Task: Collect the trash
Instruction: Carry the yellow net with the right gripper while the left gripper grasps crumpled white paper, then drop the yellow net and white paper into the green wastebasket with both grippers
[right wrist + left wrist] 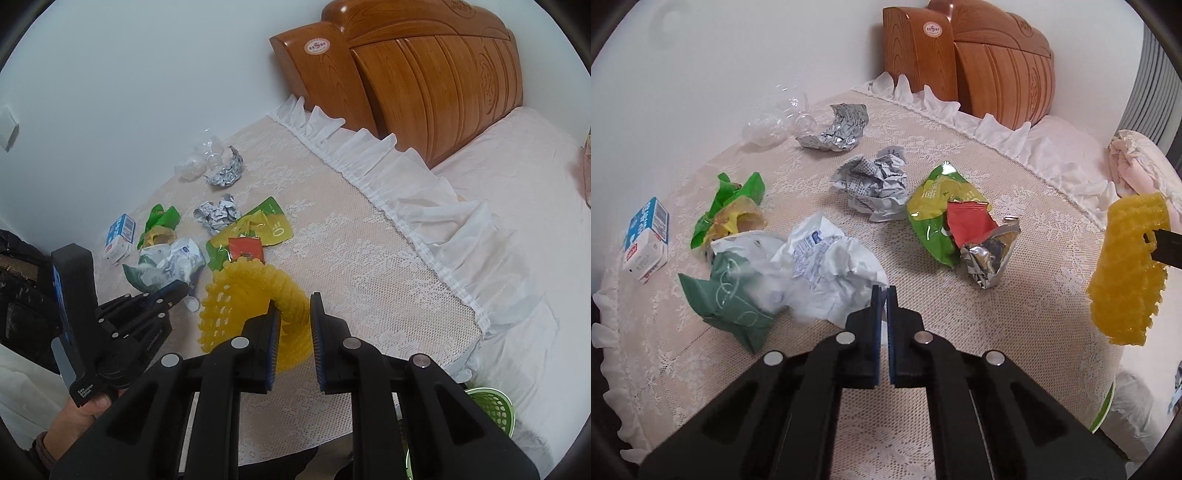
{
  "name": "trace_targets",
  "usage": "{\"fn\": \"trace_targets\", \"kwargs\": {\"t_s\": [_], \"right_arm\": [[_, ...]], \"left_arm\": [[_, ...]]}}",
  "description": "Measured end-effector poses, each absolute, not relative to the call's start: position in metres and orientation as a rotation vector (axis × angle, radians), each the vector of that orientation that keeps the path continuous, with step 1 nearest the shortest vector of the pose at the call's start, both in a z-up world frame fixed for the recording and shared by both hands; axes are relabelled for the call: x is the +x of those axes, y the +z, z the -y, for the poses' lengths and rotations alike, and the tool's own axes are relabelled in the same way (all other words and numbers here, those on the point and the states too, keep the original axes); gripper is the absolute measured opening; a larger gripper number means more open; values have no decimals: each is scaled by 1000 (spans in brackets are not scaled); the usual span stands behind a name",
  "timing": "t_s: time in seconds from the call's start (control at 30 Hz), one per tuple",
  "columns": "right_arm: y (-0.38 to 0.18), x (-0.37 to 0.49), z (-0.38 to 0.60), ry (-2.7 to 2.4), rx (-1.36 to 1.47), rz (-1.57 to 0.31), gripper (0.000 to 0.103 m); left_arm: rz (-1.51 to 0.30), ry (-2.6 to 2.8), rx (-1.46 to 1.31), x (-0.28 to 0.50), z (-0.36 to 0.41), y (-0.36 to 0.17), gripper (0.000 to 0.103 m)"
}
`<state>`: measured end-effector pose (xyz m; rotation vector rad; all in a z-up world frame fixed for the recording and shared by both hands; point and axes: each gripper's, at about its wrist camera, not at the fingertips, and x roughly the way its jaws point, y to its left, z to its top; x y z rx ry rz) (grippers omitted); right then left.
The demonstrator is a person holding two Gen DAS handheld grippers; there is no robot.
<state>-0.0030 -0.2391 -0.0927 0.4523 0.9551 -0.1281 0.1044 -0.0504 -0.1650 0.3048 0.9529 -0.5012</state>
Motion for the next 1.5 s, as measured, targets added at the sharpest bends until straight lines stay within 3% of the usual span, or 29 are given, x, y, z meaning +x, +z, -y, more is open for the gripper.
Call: {"fn": "trace_targets", "kwargs": {"t_s": [0.73,0.77,0.83,0.87,0.9,1.0,1.17,1.33,1.4,1.5], "right_arm": [[-104,-3,239,-93,498,-968,17],[-105,-2,239,-92,499,-969,17],[-106,-3,239,-90,503,-971,17],[-106,-3,238,-89,505,-972,17],[-107,-3,238,-88,507,-973,17],[-109,-3,237,-87,511,-977,17],[-110,-3,235,-84,517,-976,17],[-109,-4,233,-86,515,-975,17],[-108,-5,233,-87,515,-976,17],[-106,-9,232,-91,511,-971,17]], "left_arm": [[-953,-529,350,86,9,-153,4],[-963,-531,357,85,9,-155,8],[-970,-525,367,81,9,-158,35],[-955,-512,378,78,9,-158,58],[-932,-501,392,74,9,-157,67],[-913,-521,436,66,15,-157,71],[-885,-484,529,69,26,-173,69],[-914,-482,515,83,27,-181,34],[-928,-482,504,86,25,-181,12],[-908,-477,481,85,20,-170,11]]}}
